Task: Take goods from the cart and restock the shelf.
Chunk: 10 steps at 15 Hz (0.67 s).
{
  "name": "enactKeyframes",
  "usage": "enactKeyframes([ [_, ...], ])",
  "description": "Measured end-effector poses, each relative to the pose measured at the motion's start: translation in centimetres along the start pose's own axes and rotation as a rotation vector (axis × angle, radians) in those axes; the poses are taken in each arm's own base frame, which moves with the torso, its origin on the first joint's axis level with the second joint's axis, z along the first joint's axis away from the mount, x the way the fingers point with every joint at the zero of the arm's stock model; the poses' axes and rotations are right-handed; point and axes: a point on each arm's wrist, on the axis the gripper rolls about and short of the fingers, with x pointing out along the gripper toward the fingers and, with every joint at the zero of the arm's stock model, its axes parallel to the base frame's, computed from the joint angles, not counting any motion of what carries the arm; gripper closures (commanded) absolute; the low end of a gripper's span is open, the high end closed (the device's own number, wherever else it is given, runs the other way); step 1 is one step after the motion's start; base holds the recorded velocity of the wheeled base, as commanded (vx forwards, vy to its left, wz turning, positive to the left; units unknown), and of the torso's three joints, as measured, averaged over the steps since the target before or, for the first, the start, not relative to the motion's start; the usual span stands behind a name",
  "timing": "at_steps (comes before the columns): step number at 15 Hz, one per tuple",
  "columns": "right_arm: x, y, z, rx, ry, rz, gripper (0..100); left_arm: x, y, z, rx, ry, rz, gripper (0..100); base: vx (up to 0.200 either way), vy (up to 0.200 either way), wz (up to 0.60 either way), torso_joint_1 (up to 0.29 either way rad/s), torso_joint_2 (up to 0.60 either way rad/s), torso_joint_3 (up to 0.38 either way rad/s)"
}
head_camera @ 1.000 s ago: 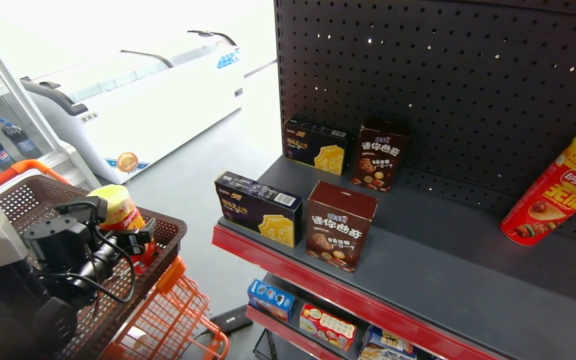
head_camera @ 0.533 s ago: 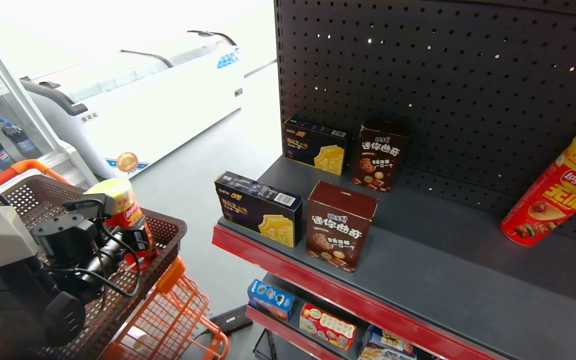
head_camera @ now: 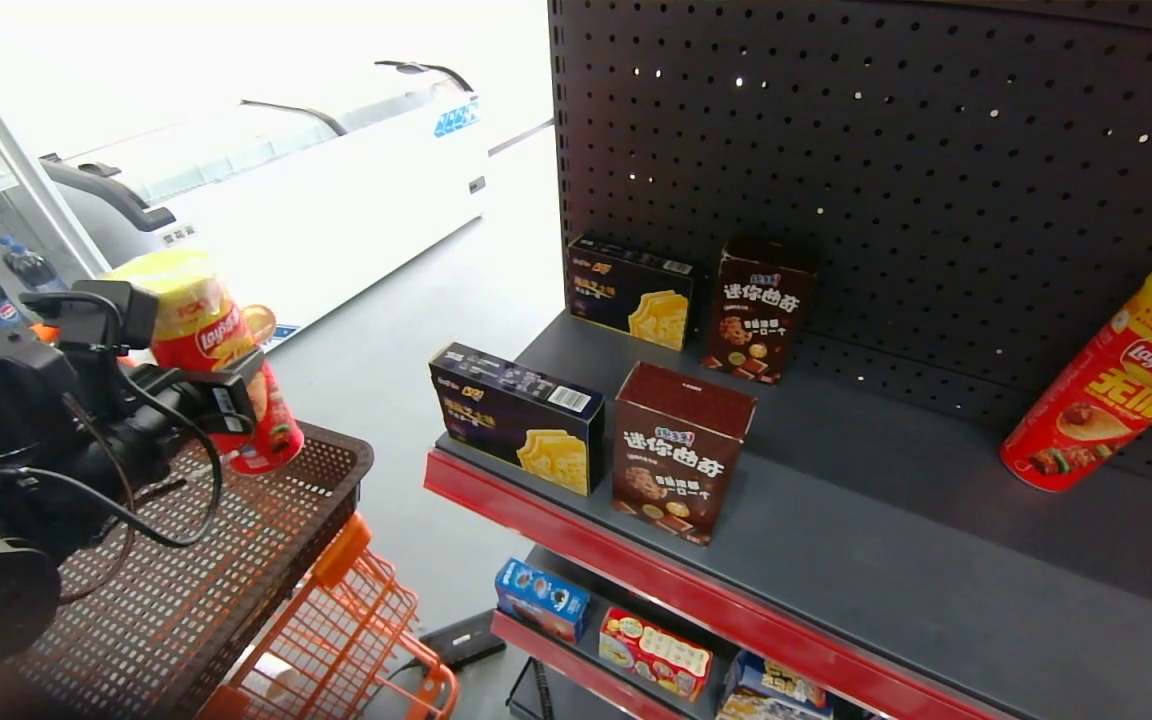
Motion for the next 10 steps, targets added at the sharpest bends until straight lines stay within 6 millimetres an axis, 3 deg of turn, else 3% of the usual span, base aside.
enactKeyframes([
  [3,0.0,0.0,0.0,0.0,0.0,0.0,0,-2.0,-1.2,2.4,0.004,-0.065,-0.067,100,0.0,0.0,0.0,0.0,0.0,0.0],
  [6,0.0,0.0,0.0,0.0,0.0,0.0,0,-4.2,-2.1,3.5,0.009,-0.103,-0.199,100,0.0,0.0,0.0,0.0,0.0,0.0],
  [10,0.0,0.0,0.0,0.0,0.0,0.0,0,-8.2,-4.3,4.3,-0.012,-0.033,-0.517,100,0.0,0.0,0.0,0.0,0.0,0.0],
])
